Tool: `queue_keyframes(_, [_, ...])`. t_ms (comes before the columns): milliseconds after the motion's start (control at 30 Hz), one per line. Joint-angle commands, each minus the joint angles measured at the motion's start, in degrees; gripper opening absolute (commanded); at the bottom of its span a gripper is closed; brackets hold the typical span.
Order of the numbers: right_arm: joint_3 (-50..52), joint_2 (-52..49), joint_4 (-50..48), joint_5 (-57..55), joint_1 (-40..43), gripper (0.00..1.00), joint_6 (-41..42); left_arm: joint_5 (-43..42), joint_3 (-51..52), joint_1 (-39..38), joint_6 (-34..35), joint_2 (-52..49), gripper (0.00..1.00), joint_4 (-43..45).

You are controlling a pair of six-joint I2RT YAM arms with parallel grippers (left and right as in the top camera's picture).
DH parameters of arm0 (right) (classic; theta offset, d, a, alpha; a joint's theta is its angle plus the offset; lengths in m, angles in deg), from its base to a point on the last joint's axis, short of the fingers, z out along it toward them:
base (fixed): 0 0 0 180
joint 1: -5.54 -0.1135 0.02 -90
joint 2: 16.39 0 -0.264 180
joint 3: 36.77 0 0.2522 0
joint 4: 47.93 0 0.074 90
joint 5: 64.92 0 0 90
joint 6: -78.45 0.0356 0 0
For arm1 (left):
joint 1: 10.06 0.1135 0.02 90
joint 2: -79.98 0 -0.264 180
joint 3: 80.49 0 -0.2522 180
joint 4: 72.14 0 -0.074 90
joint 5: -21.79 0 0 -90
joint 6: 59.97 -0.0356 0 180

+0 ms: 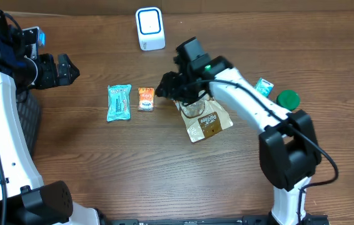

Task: Scan the item barcode
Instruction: 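Move the right gripper to the orange Kleenex pack and grasp it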

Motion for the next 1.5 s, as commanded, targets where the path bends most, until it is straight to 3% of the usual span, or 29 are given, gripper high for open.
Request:
queue_keyframes(0, [0.7,-3.7,-2.4,-5.4,-3.7,0.56,8.2,-0.6,-0.7,-0.2,-1.1,0.2,1.0,0.1])
queue_keyframes(367, [0.7,-11.4,-11.9,-10.6,-7.8,0.56,11.5,-0.6,-0.7,-0.2,-1.1,0.2,1.0,0.1])
queue_keyframes(567, [0.7,-12.1,-12.7,-13.0,-7.8,0.47,11.2,-0.6,-0.7,-0.2,-1.1,0.2,0.99,0.1])
queue_keyframes(967, [0.5,-12.1,-13.8,-12.0,-7.8,0.22,-2.5,-0.6,-0.7,-0.2,-1.1,0.2,1.0,0.1])
queue_keyframes(1167, [-1.7,-11.0,-7.9,-6.6,-7.8,0.09,-12.1,-0.6,-0.7,-0.2,-1.1,0.2,0.99,0.1])
queue_keyframes(1300, [-3.2,-9.8,-3.9,-2.7,-7.8,0.1,-21.0,-0.6,-0.7,-0.2,-1.1,0.2,1.0,0.1])
queue_keyframes(1333, [-3.2,-9.6,-2.9,-1.9,-7.8,0.22,-23.0,-0.6,-0.7,-0.2,-1.1,0.2,1.0,0.1])
queue_keyframes(1367, [-3.2,-9.6,-2.4,-1.9,-7.8,0.28,-23.2,-0.6,-0.7,-0.2,-1.1,0.2,1.0,0.1])
queue_keyframes(1467, [-3.2,-9.6,-1.8,-1.9,-7.6,0.34,-23.1,-0.6,-0.7,-0.2,-1.1,0.2,1.0,0.1])
